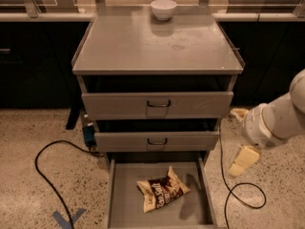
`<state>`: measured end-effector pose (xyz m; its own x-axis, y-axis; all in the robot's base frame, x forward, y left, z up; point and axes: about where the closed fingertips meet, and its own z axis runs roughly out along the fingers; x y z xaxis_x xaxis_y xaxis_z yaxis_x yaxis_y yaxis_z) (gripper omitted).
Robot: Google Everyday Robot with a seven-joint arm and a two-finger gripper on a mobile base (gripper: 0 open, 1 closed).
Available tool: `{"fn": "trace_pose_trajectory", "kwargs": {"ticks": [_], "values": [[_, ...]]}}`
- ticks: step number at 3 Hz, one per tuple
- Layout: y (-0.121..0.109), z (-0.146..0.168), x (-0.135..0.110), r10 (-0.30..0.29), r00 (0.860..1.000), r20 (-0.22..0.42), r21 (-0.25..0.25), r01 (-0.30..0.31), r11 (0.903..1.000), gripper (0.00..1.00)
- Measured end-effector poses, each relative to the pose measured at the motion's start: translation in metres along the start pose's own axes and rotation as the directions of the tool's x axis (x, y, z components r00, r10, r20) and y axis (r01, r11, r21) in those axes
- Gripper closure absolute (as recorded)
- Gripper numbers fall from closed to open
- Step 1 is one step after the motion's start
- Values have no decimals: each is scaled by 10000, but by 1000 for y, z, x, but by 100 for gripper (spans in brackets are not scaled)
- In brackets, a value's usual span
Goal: Pick brown chip bag from bottom drawer and place on counter
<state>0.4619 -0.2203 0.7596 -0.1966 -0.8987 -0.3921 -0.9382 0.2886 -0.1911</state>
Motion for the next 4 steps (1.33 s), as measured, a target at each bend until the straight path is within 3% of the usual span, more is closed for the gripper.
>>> {"fn": "trace_pose_trajectory", "kwargs": {"ticks": [1, 2, 4], "values": [[2, 58, 26, 310, 9980, 558, -326, -292, 9990, 0], [8, 105, 46, 548, 9958, 727, -407, -519, 9978, 0], [17, 121, 54, 536, 9956, 771, -431, -504, 9978, 0]]}}
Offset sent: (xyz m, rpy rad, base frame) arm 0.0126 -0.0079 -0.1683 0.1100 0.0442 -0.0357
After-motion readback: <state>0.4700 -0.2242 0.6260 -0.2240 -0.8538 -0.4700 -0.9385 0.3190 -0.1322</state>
